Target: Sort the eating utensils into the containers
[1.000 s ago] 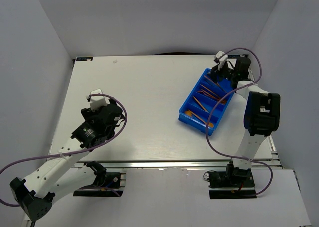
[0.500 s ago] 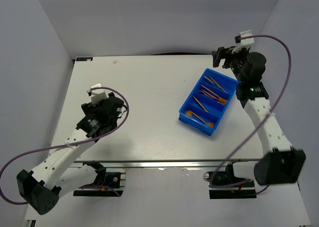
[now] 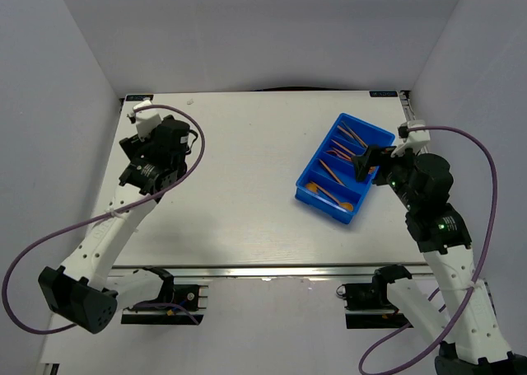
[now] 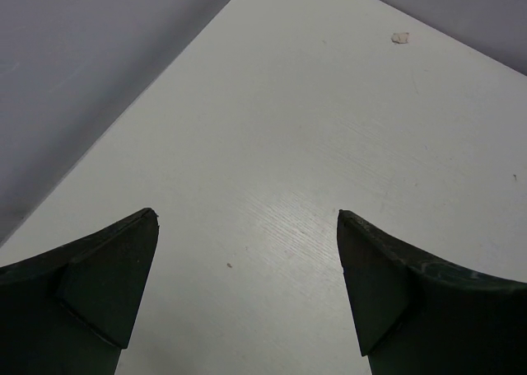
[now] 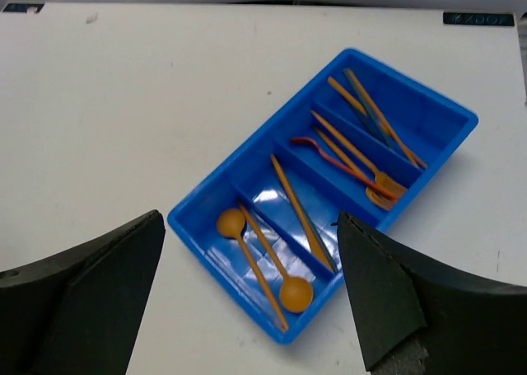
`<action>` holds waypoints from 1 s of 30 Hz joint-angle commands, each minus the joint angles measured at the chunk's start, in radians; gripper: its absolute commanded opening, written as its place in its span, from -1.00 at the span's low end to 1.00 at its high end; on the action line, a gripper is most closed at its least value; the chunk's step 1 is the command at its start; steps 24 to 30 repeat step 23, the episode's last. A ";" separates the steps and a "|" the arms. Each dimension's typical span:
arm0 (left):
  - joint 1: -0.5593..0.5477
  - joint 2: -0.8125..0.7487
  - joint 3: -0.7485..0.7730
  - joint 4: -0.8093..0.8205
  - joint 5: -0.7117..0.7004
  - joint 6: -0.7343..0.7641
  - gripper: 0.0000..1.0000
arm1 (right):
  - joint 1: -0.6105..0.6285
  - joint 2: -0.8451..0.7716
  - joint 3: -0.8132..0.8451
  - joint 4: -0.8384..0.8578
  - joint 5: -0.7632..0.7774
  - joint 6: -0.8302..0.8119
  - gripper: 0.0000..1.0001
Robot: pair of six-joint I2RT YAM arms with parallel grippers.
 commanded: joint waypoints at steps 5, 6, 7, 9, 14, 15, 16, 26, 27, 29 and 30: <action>0.003 -0.307 -0.190 0.035 -0.083 0.038 0.96 | 0.001 -0.112 -0.011 -0.170 0.044 0.006 0.79; 0.003 -0.329 -0.212 0.036 -0.083 0.032 0.96 | 0.001 -0.121 -0.017 -0.181 0.053 0.004 0.79; 0.003 -0.364 -0.234 0.039 -0.081 0.028 0.96 | 0.001 -0.138 -0.021 -0.193 0.075 0.004 0.79; 0.001 -0.387 -0.283 0.047 -0.077 0.023 0.96 | 0.003 -0.156 -0.041 -0.194 0.077 0.003 0.79; 0.003 -0.392 -0.315 0.036 -0.066 0.015 0.96 | 0.001 -0.183 -0.095 -0.192 0.080 -0.003 0.79; 0.003 -0.390 -0.320 0.041 -0.054 0.020 0.96 | 0.001 -0.184 -0.103 -0.192 0.081 -0.003 0.79; 0.003 -0.387 -0.326 0.046 -0.033 0.020 0.96 | 0.001 -0.190 -0.115 -0.192 0.080 0.003 0.79; 0.003 -0.375 -0.326 0.049 -0.017 0.023 0.96 | 0.003 -0.189 -0.138 -0.169 0.077 0.026 0.79; 0.003 -0.375 -0.326 0.049 -0.017 0.023 0.96 | 0.003 -0.189 -0.138 -0.169 0.077 0.026 0.79; 0.003 -0.375 -0.326 0.049 -0.017 0.023 0.96 | 0.003 -0.189 -0.138 -0.169 0.077 0.026 0.79; 0.003 -0.375 -0.326 0.049 -0.017 0.023 0.96 | 0.003 -0.189 -0.138 -0.169 0.077 0.026 0.79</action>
